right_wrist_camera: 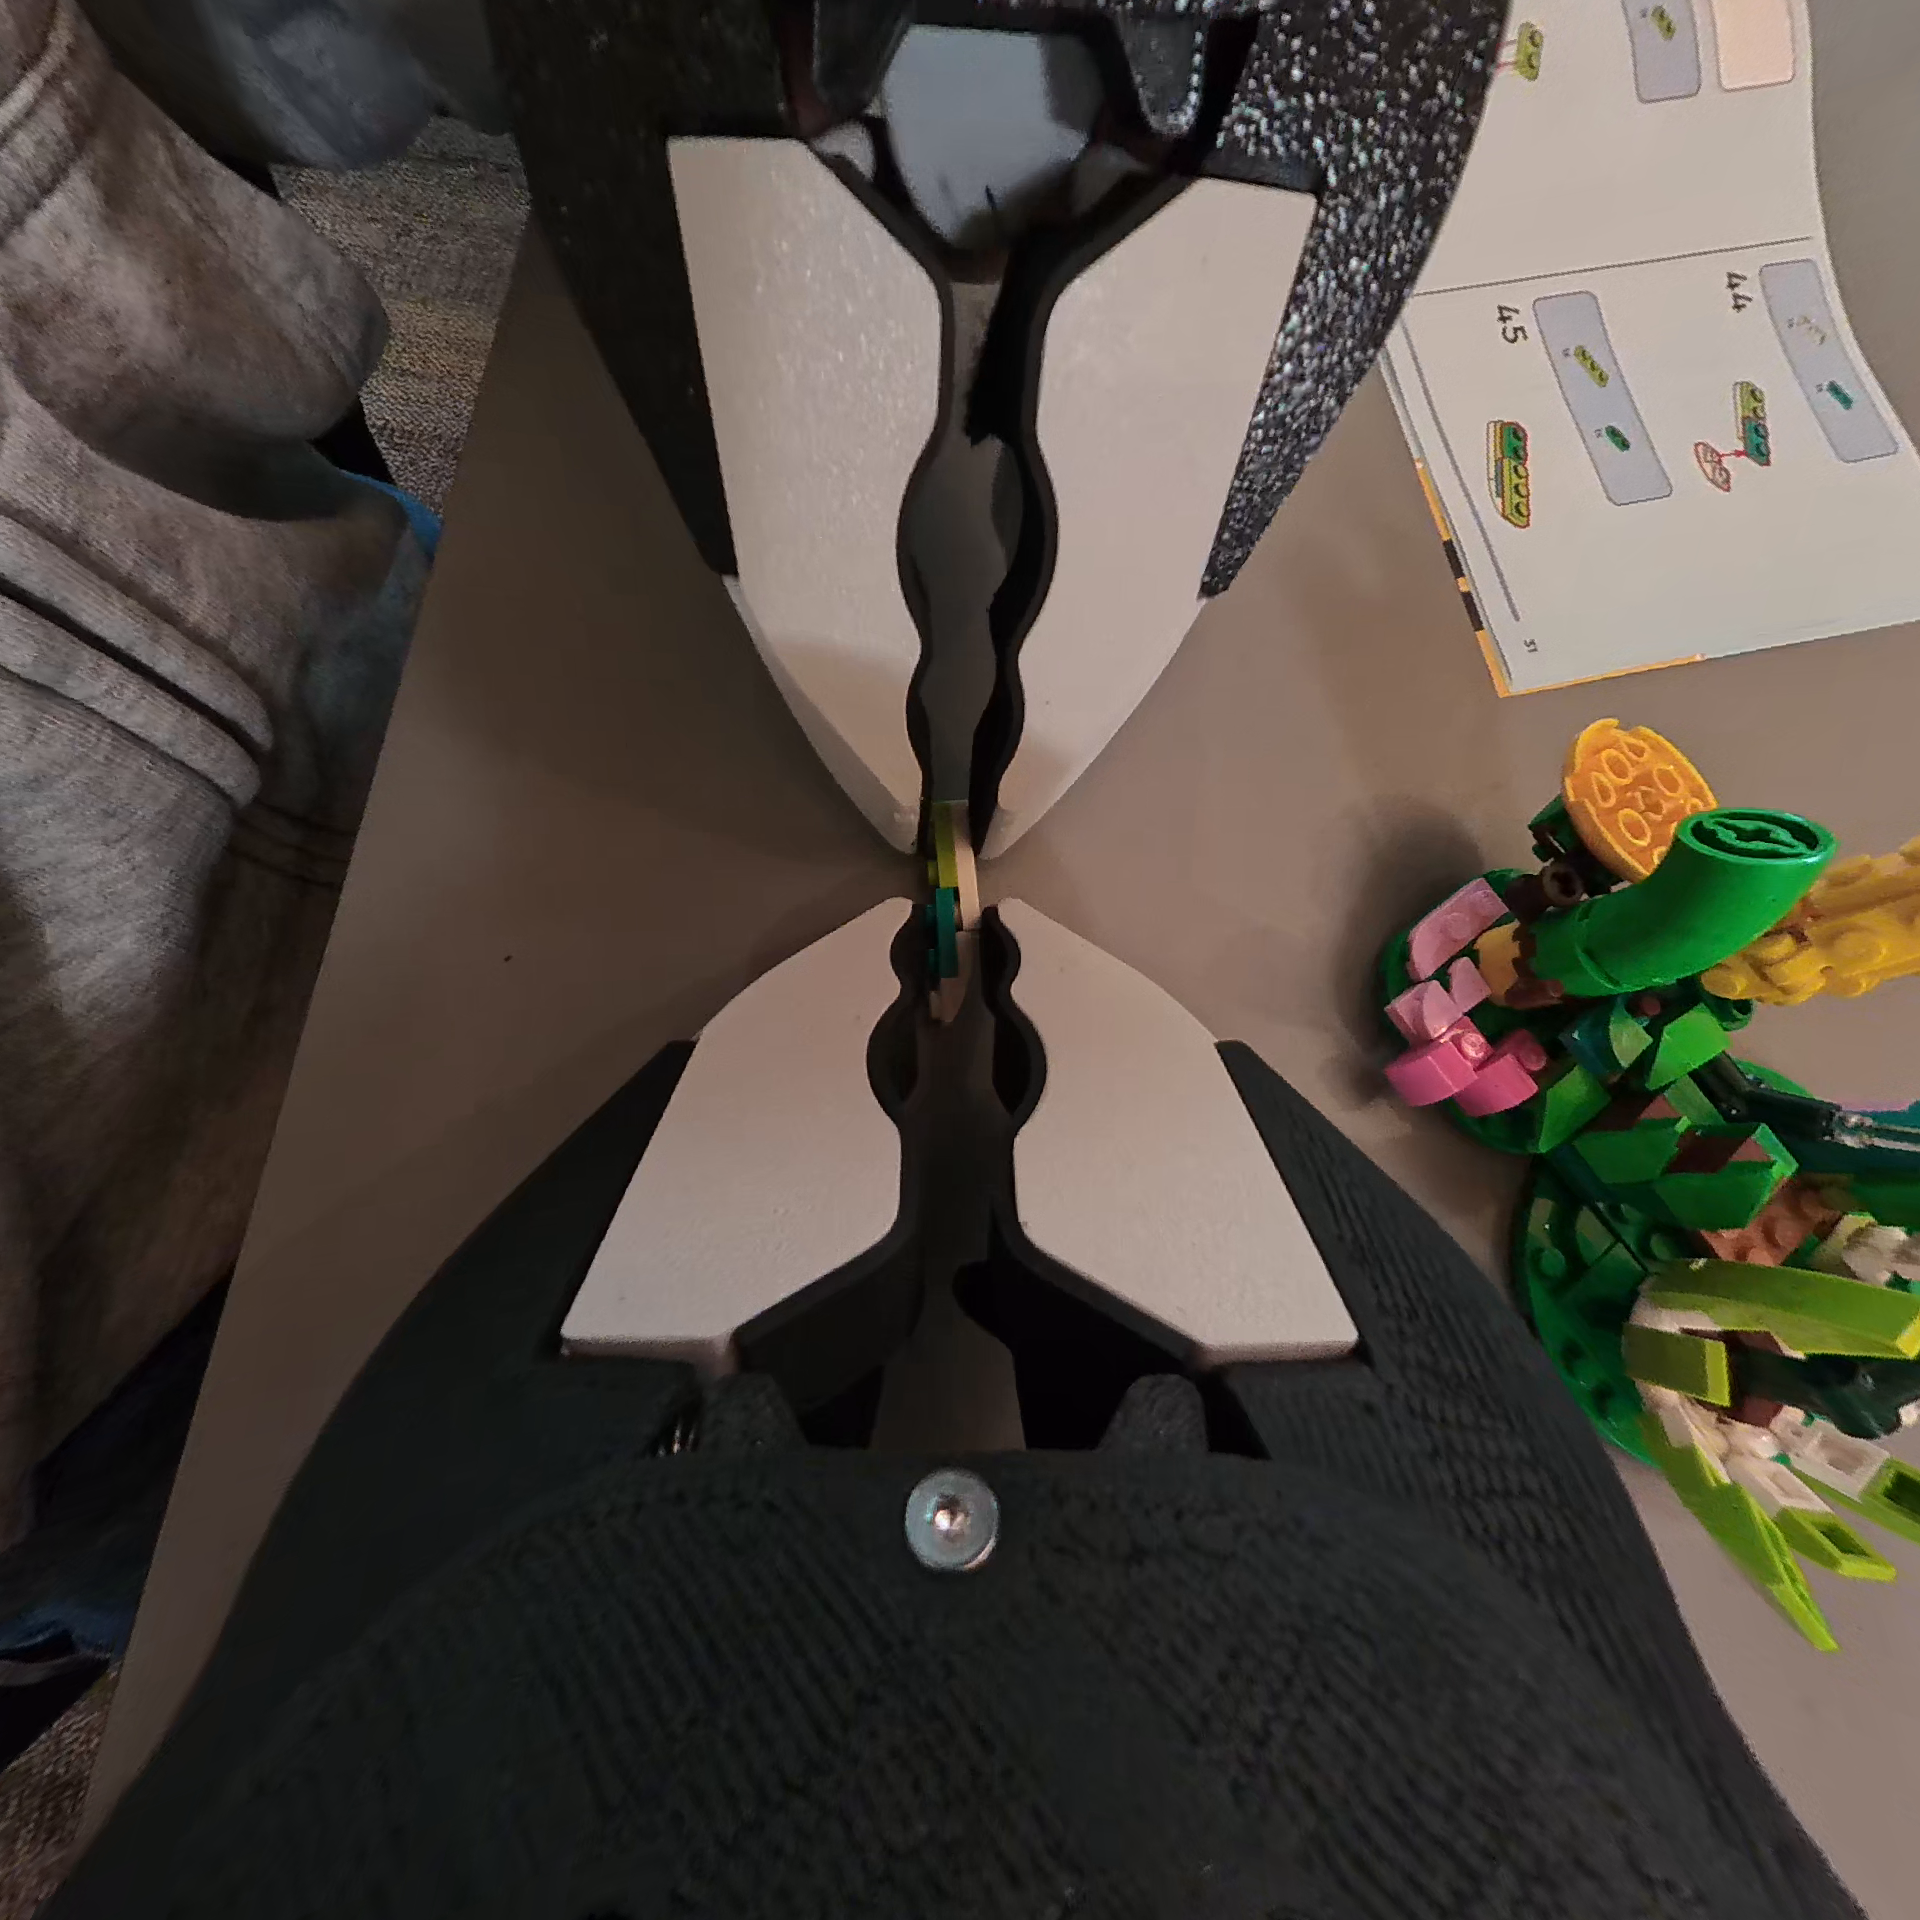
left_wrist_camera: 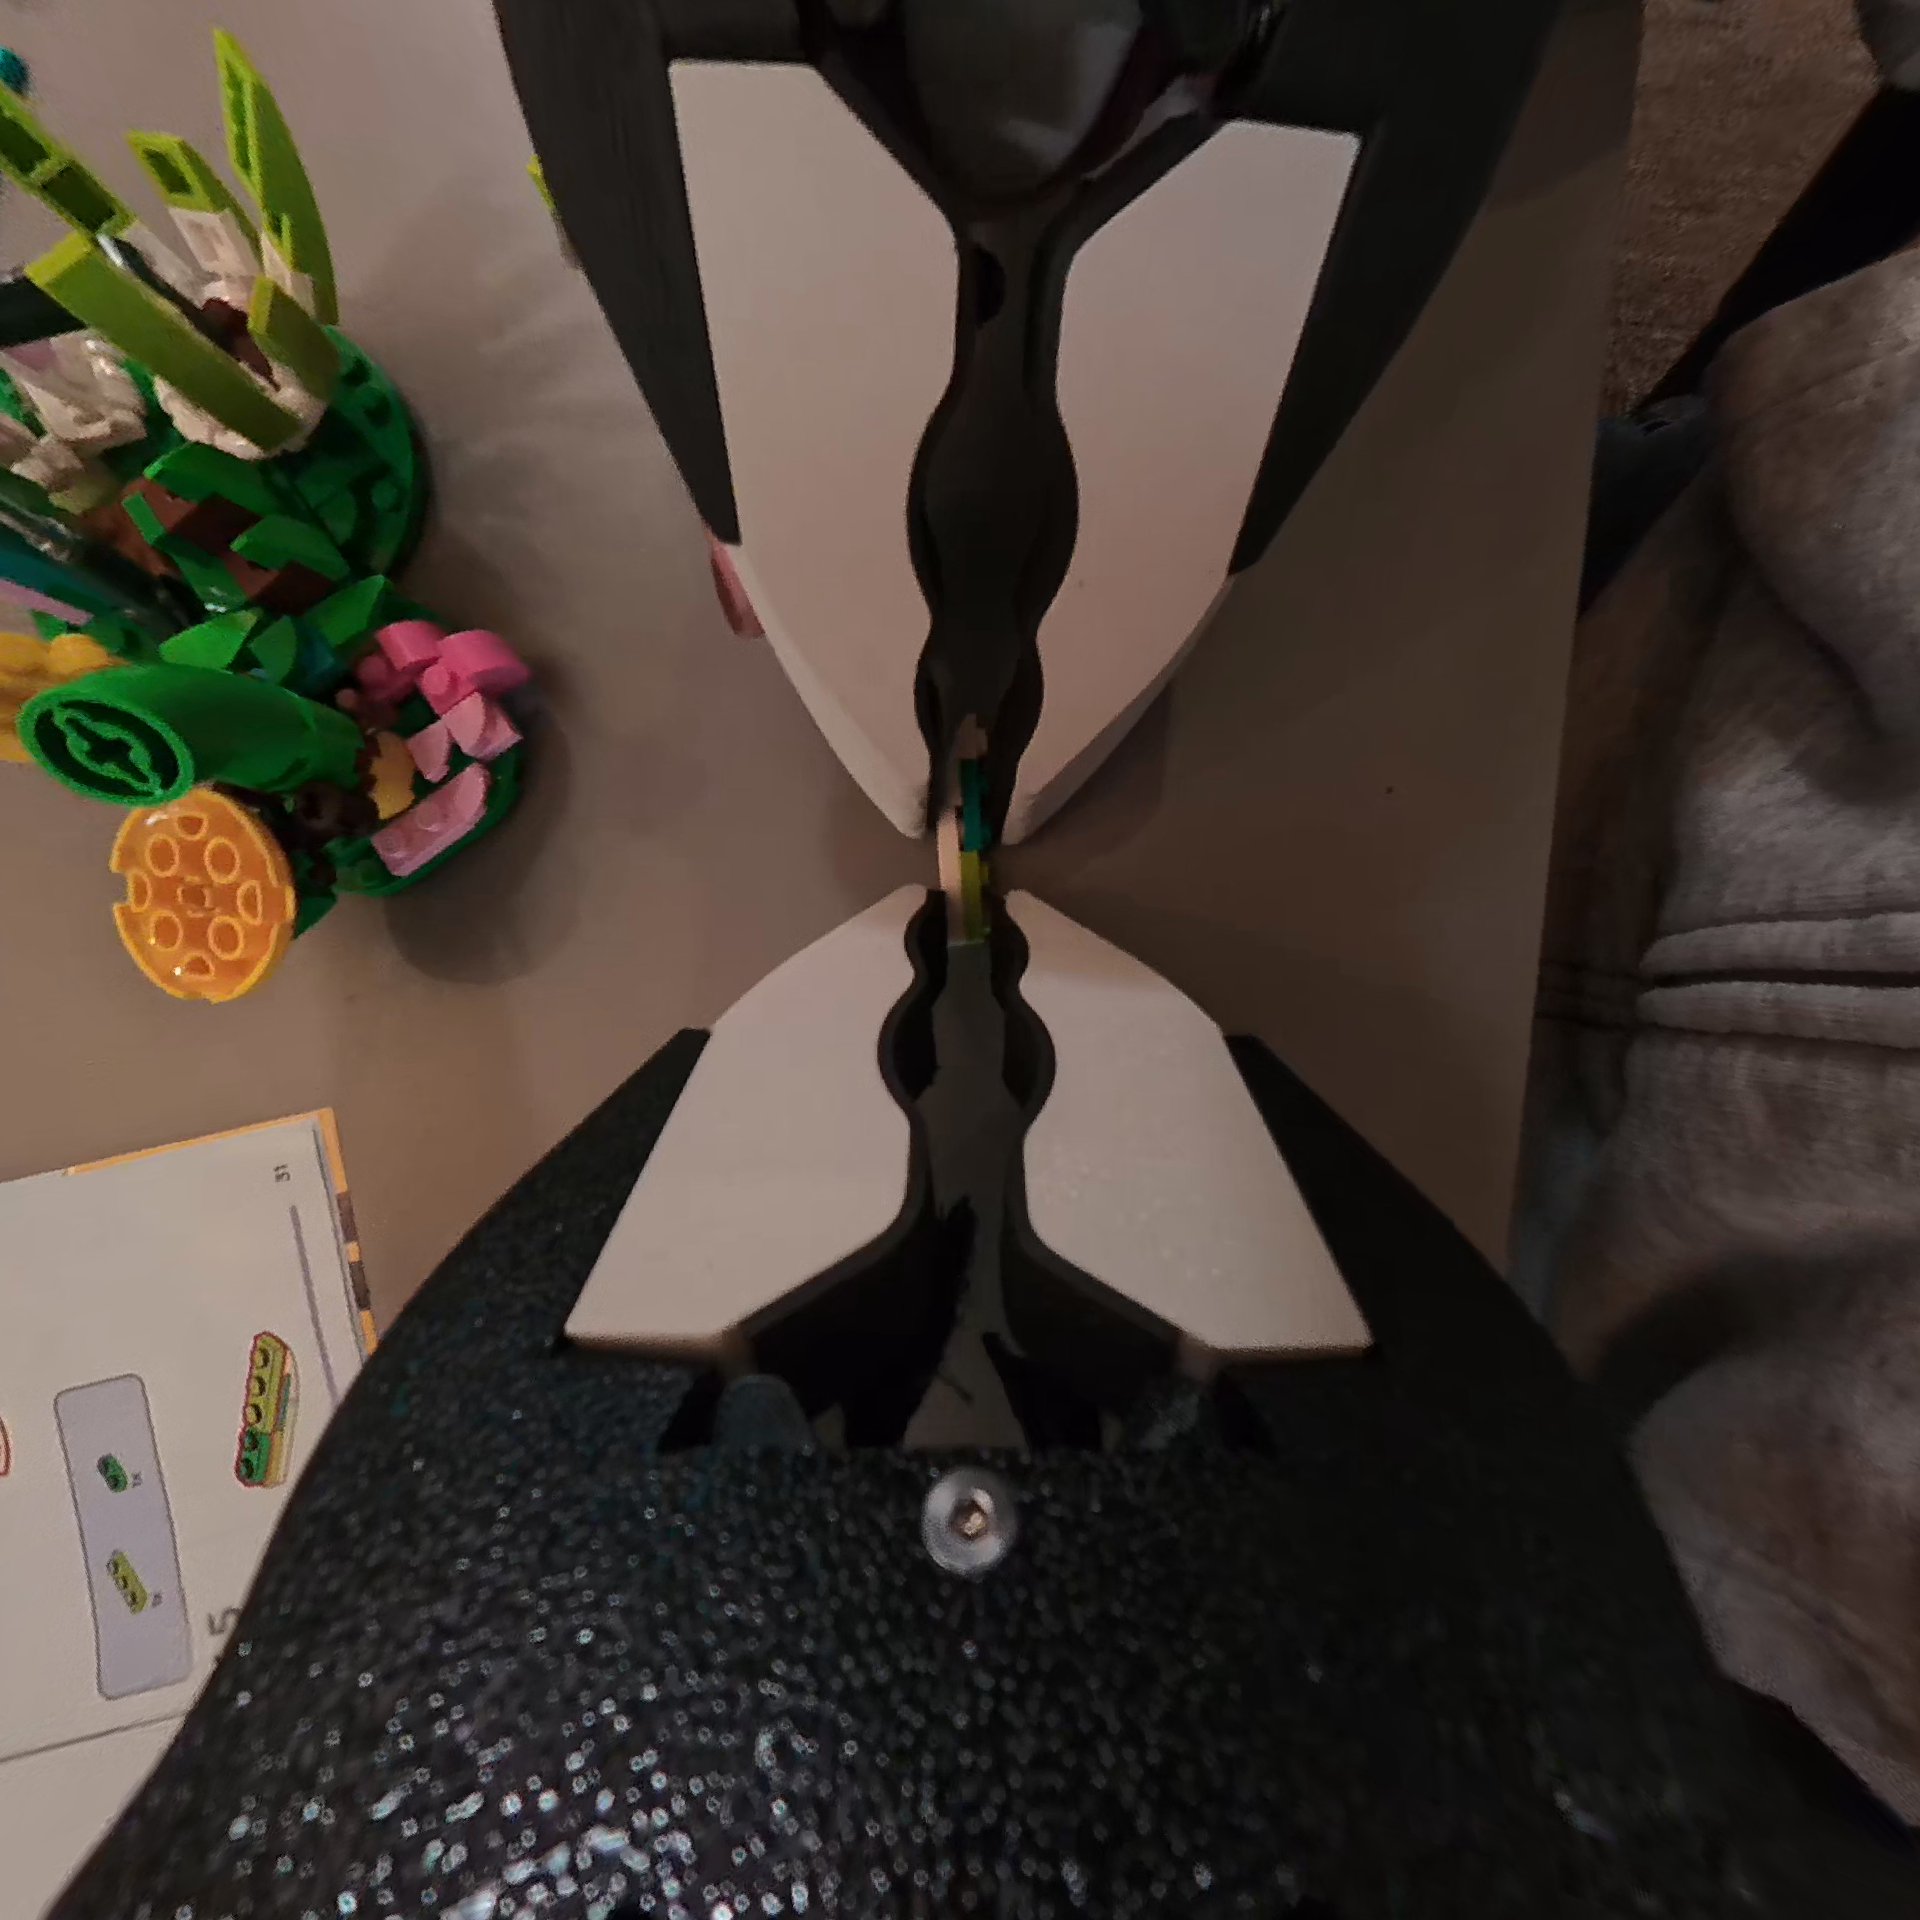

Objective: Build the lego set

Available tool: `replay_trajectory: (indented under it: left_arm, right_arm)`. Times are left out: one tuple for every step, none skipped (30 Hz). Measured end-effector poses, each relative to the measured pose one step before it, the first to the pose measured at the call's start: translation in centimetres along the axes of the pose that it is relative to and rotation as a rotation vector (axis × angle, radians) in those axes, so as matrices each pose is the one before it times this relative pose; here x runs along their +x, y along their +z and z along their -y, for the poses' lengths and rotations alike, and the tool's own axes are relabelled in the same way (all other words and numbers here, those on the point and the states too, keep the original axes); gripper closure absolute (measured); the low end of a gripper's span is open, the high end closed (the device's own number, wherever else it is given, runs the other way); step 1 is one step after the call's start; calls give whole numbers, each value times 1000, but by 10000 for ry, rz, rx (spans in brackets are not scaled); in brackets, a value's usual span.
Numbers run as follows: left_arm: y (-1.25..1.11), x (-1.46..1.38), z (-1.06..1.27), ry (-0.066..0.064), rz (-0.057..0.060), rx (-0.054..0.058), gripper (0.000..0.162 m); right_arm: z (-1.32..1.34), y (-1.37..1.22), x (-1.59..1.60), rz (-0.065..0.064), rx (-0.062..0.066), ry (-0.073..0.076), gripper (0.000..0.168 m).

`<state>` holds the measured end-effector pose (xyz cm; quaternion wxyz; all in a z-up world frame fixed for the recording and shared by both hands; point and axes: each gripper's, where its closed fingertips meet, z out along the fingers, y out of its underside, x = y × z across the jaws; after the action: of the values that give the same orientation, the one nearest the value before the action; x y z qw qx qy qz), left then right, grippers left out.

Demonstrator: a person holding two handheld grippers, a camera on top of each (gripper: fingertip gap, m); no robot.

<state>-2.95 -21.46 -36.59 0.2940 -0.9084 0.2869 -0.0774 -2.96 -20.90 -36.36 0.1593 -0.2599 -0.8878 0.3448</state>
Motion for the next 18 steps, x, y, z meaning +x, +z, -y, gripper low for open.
replay_trajectory:
  left_arm:
    - [-31, 41, -27, 220, -65, -23, 154]
    - [-7, 35, -19, 152, -78, -43, 154]
    - [-7, 43, -3, 169, -91, -53, 154]
    - [6, 10, -1, 121, -73, -42, 154]
    - [3, 8, -7, 97, -72, -38, 154]
    - [5, 15, 1, 60, -64, -18, 154]
    - [-1, 45, -3, 28, -84, 5, 154]
    - [5, 57, 10, -62, -82, 26, 154]
    - [10, 181, 7, -86, -155, 37, 154]
    - [4, 9, -4, -92, -14, 34, 154]
    - [-2, 6, 4, -61, 4, 28, 155]
    - [1, 32, 3, -36, 11, 8, 154]
    - [4, 9, 8, -9, 19, 8, 154]
    - [-2, 18, 1, -13, 8, 16, 154]
    - [3, 15, 14, -46, 5, 33, 154]
    - [4, 11, 3, -37, 17, 52, 154]
    - [-17, -17, 16, -7, 35, 76, 154]
    - [-41, -37, 41, -1, 57, 91, 154]
  right_arm:
    - [29, 16, -84, 73, 14, -61, 160]
    - [19, 22, -71, 73, 13, -63, 160]
    - [17, 12, -48, 72, 12, -33, 160]
    - [3, 15, -37, 64, 17, 10, 160]
    - [4, 3, -19, 59, 21, 43, 160]
    - [2, 14, -13, 50, 20, 42, 160]
    - [13, 5, -38, 46, 17, -3, 160]
    - [-4, 8, -47, 32, -2, -32, 160]
    - [-7, 29, -74, 41, -21, -30, 161]
    - [7, 3, -64, 29, -1, -20, 161]
    - [-4, 7, -30, 22, 7, 8, 161]
    - [-2, -3, -46, 42, 5, 13, 162]
    - [-12, 5, -33, 48, 1, -3, 161]
    - [-2, -3, -42, 36, -1, -38, 162]
    - [5, -2, -55, 10, -5, -80, 162]
    - [7, -4, -34, -29, -6, -89, 162]
    - [30, -11, 3, -68, 12, -104, 162]
    - [42, -47, 45, -99, 38, -124, 162]
